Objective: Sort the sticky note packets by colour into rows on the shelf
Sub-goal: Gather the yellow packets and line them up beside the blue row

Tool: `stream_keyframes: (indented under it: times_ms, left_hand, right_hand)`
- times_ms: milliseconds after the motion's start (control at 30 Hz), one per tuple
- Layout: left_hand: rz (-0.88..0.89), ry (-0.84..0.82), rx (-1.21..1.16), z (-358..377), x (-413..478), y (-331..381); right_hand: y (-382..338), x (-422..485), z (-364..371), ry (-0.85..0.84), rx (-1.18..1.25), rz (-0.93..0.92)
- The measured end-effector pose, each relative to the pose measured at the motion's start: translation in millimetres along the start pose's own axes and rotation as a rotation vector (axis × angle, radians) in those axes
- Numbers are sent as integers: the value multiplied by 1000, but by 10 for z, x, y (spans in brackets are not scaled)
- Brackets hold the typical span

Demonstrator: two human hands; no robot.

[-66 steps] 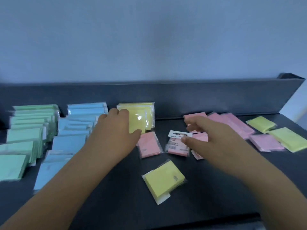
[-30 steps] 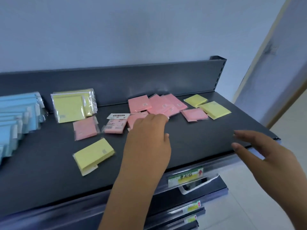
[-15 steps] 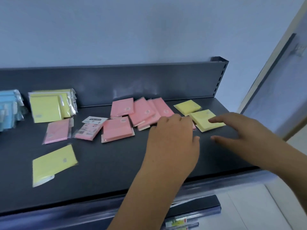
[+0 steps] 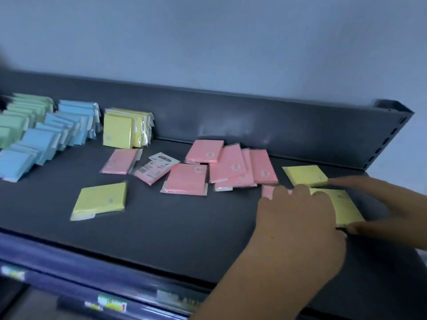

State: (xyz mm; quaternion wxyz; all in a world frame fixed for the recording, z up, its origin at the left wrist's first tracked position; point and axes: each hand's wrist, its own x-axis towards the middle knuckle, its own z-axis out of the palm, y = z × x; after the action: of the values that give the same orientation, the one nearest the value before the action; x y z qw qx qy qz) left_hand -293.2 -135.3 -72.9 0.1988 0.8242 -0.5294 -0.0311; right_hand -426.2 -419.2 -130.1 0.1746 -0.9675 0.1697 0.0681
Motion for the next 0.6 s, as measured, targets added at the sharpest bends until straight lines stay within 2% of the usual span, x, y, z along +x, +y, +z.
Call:
stream_keyframes:
  times_ms: [33, 100, 233, 300, 367, 467, 600]
  left_hand:
    - [-39, -10, -9, 11, 24, 55]
    - [-125, -10, -34, 42, 64, 171]
    - [-258, 54, -98, 112, 97, 330]
    - [-332, 88, -138, 119, 118, 368]
    - [-405, 124, -170, 104, 135, 386]
    - [-472, 142, -185, 93, 114, 375]
    - [-526, 104, -235, 56, 32, 354]
  right_hand:
    - [-232, 5, -82, -31, 56, -2]
    - [-511, -39, -237, 21, 105, -25]
    - [-467, 15, -286, 129, 27, -215]
    - [-385, 57, -301, 195, 89, -262]
    - [-406, 63, -380, 162, 120, -277]
    - [-423, 106, -408, 62, 31, -245]
    - [-453, 175, -433, 62, 99, -251]
